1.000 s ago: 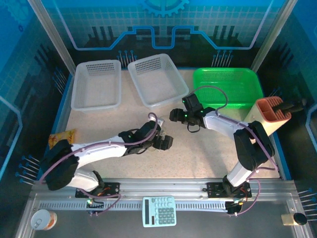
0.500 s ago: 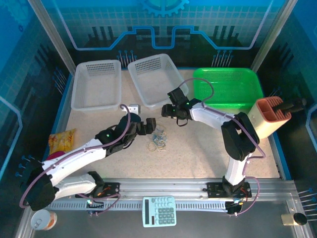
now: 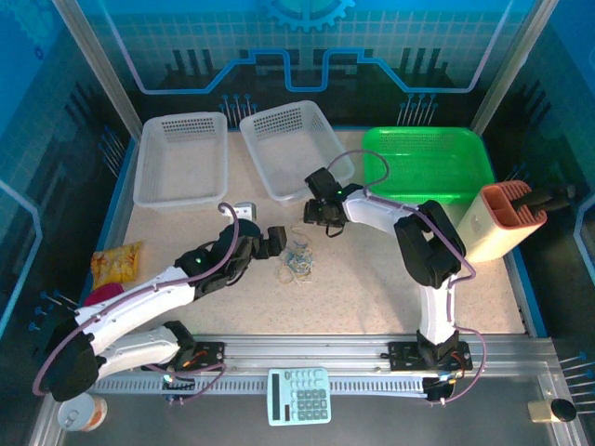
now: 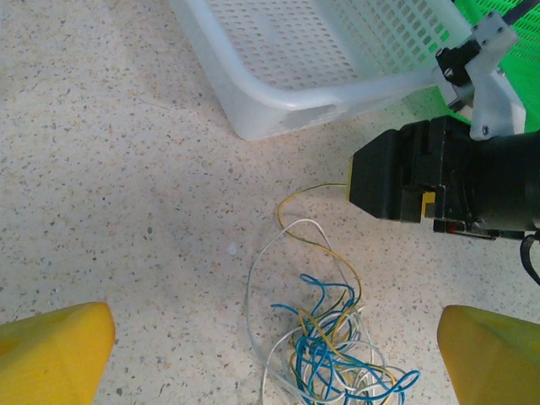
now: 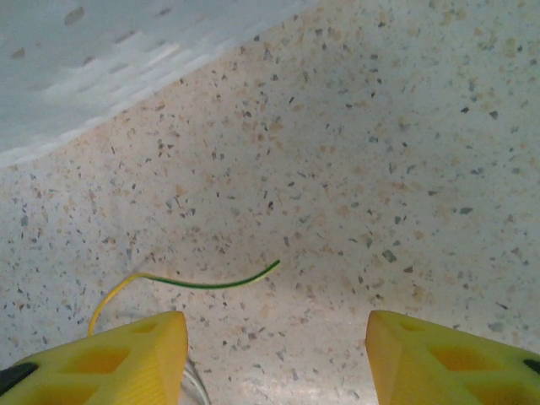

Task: Untangle the cables

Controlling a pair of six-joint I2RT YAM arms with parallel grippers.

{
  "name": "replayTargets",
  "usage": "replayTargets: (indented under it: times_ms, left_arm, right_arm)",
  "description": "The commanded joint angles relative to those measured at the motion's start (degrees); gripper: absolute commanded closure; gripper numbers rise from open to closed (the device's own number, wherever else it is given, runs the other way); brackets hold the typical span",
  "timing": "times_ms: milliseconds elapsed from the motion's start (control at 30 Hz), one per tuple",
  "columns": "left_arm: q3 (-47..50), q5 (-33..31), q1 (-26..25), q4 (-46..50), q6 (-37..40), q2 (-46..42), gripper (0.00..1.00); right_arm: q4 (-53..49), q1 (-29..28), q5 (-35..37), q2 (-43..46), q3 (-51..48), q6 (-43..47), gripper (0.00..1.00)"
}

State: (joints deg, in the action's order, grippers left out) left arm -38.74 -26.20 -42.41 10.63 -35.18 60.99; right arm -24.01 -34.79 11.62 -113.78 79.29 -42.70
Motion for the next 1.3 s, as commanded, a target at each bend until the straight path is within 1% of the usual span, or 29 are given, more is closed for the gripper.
replayTargets:
  times_ms: [0,267,333,400,467,533,633,767,900,1200,1267]
  left_arm:
    - [1.03,-0.79,0.54,-1.66,-1.42,-0.75,0.01]
    - [1.35,-0.37,0.51,-2.59,-2.12,-0.17,0.01]
    - [1.48,-0.26,0.57,-2.85,-2.3,-0.24,0.01]
    - [1.56,-0.21,0.53,-2.9,-2.67,-0.3,0.01]
    - [1.61,-0.26,0.51,-2.9,-2.82,-0.42,0.01]
    - [1.56,-0.39,0.51,-2.89,-2.81,-0.69,0.01]
    - [1.58,-0.44,0.51,-2.85,-2.79,-0.89,0.01]
    - [1.39,-0.35,0.57,-2.67,-2.81,-0.91,0.01]
    - [1.3,-0.3,0.49,-2.33,-2.88,-1.05,0.01]
    - [0.95,-0.7,0.49,-1.33,-1.99,-1.2,0.01]
    - [0.78,-0.7,0.5,-1.23,-1.67,-1.2,0.01]
  right_arm:
    - [-1.1,-0.8,1.56,-1.93,2.51,-1.52,0.41]
    - [-0.38,-1.71,4.57,-5.86,4.3,-2.44,0.42]
    - [-0.51,-2.06,5.32,-6.9,4.48,-2.64,0.43]
    - [-0.39,-2.29,5.63,-7.4,4.32,-2.81,0.48]
    - [0.21,-2.55,5.7,-7.43,3.56,-2.94,0.53]
    - [0.76,-2.61,5.63,-7.29,2.79,-3.18,0.61]
    - [1.58,-2.59,5.37,-6.86,2.11,-3.03,0.68]
    - [2.15,-2.65,4.76,-6.34,1.27,-2.68,0.84]
    - [4.34,-2.7,4.07,-4.05,-1.1,-2.48,1.0]
    - [8.07,-2.89,2.32,4.14,-4.9,-0.4,1.0]
    - [8.36,-2.83,1.79,5.42,-4.78,0.38,0.85]
